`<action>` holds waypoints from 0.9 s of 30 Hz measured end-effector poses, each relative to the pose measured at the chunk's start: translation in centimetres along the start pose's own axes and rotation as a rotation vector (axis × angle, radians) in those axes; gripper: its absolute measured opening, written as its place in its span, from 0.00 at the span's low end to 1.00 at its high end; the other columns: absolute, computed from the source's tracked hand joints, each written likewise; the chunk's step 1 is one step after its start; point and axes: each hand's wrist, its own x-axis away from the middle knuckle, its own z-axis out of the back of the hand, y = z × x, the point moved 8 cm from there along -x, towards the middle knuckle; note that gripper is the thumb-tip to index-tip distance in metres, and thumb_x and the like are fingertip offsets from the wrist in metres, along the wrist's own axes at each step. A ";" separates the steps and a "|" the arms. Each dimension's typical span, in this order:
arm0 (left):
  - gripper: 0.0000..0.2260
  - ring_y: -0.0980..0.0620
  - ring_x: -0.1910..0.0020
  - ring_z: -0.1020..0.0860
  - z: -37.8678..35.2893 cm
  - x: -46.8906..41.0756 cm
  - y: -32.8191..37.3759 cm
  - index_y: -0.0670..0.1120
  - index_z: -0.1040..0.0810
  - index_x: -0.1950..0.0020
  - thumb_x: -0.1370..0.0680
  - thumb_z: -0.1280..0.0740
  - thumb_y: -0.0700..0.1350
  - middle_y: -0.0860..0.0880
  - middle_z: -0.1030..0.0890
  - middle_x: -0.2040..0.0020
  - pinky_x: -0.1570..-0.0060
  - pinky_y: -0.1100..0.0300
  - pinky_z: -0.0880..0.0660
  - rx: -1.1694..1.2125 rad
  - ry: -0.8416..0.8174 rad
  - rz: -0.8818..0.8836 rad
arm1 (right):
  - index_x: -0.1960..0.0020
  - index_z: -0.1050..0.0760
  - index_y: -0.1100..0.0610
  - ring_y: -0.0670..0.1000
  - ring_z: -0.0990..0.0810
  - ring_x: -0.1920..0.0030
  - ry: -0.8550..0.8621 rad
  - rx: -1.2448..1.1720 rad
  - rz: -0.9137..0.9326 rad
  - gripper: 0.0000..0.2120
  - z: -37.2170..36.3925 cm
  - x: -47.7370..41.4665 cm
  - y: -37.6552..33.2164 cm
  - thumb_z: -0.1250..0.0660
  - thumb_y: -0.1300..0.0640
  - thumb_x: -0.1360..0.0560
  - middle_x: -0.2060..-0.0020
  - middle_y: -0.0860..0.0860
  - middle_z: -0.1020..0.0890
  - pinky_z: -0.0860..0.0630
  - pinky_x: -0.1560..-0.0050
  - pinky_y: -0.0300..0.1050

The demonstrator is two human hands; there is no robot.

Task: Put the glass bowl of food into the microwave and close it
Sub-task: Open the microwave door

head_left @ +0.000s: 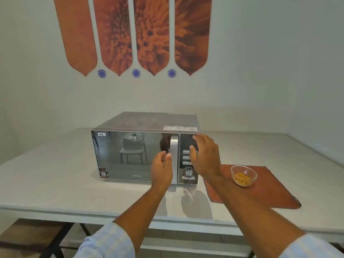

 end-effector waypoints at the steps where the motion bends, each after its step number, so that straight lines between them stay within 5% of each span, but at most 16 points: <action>1: 0.19 0.49 0.36 0.21 0.0 -0.5 0.2 0.46 0.24 0.26 0.13 0.38 0.53 0.48 0.19 0.35 0.34 0.51 0.23 0.007 0.035 -0.002 | 0.28 0.26 0.55 0.55 0.24 0.31 -0.015 0.033 0.050 0.21 0.1 -1.1 -0.4 0.33 0.51 0.20 0.30 0.53 0.22 0.28 0.31 0.52; 7: 0.09 0.51 0.47 0.19 -1.4 -2.7 1.1 0.53 0.21 0.42 0.14 0.38 0.55 0.55 0.18 0.50 0.46 0.54 0.22 0.018 0.054 0.017 | 0.24 0.35 0.61 0.58 0.30 0.26 -0.324 0.276 0.191 0.26 -2.3 -4.7 -1.1 0.40 0.49 0.17 0.25 0.59 0.28 0.32 0.25 0.56; 13: 0.13 0.51 0.60 0.24 -2.4 -4.4 1.6 0.48 0.20 0.52 0.13 0.40 0.49 0.51 0.22 0.61 0.56 0.52 0.25 -0.057 0.035 -0.027 | 0.27 0.32 0.64 0.60 0.27 0.31 -0.419 0.275 0.164 0.23 -3.5 -4.9 -0.1 0.36 0.62 0.21 0.30 0.61 0.25 0.30 0.30 0.53; 16: 0.16 0.49 0.61 0.25 -2.7 -4.4 0.9 0.39 0.18 0.52 0.12 0.41 0.45 0.46 0.22 0.61 0.56 0.48 0.22 -0.110 0.091 -0.007 | 0.25 0.33 0.65 0.61 0.29 0.29 -0.394 0.263 0.146 0.27 -3.7 -5.2 0.1 0.37 0.66 0.24 0.29 0.61 0.27 0.30 0.29 0.52; 20: 0.16 0.50 0.62 0.27 -2.7 -4.5 0.4 0.40 0.17 0.53 0.12 0.39 0.45 0.45 0.22 0.62 0.59 0.55 0.26 -0.074 0.076 0.050 | 0.21 0.40 0.66 0.61 0.36 0.23 -0.417 0.323 0.140 0.29 -4.1 -5.0 0.0 0.38 0.61 0.19 0.23 0.62 0.32 0.37 0.23 0.53; 24: 0.13 0.49 0.54 0.21 -2.4 -4.8 0.0 0.43 0.14 0.46 0.13 0.37 0.46 0.47 0.16 0.53 0.48 0.52 0.21 0.008 0.022 0.108 | 0.19 0.43 0.66 0.61 0.39 0.21 -0.435 0.343 0.136 0.32 -4.4 -5.0 0.2 0.38 0.62 0.21 0.21 0.63 0.35 0.39 0.21 0.55; 27: 0.15 0.47 0.58 0.24 -1.6 -3.8 -0.2 0.38 0.14 0.48 0.13 0.36 0.46 0.42 0.19 0.59 0.54 0.52 0.24 0.009 0.031 0.105 | 0.20 0.42 0.65 0.61 0.38 0.21 -0.430 0.319 0.133 0.32 -4.5 -5.1 0.3 0.37 0.62 0.21 0.21 0.62 0.35 0.39 0.21 0.55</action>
